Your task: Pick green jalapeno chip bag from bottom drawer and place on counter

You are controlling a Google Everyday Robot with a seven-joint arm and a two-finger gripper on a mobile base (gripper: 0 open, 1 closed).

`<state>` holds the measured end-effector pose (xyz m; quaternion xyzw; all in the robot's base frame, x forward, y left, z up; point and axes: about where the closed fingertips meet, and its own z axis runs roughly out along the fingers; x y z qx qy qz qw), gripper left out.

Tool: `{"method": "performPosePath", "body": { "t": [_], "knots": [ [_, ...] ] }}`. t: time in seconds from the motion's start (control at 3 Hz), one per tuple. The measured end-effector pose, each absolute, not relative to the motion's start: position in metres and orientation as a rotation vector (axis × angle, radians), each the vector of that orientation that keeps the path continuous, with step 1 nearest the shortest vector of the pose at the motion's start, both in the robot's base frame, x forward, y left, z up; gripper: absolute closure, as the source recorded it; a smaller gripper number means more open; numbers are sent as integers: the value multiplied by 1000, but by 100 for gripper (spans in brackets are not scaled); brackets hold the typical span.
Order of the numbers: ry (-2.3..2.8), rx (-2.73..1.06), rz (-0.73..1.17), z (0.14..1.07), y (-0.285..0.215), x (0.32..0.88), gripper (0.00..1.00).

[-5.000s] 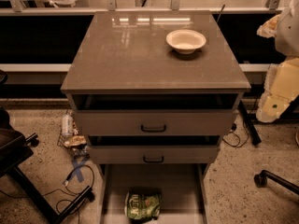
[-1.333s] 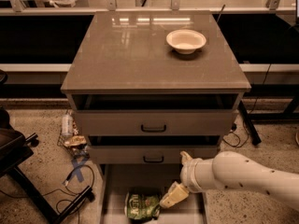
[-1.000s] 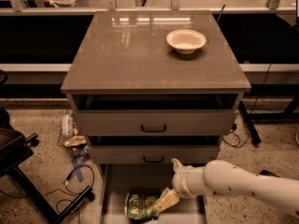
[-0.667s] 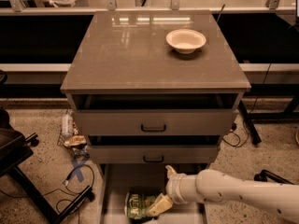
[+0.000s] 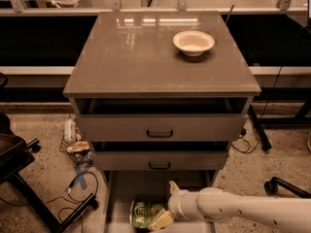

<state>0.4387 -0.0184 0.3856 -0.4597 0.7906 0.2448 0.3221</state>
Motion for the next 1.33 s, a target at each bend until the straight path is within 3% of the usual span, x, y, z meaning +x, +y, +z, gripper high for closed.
{"method": "performPosePath", "body": {
  "t": [1.33],
  "knots": [
    [2200, -1245, 584, 229, -39, 498, 0]
  ]
}}
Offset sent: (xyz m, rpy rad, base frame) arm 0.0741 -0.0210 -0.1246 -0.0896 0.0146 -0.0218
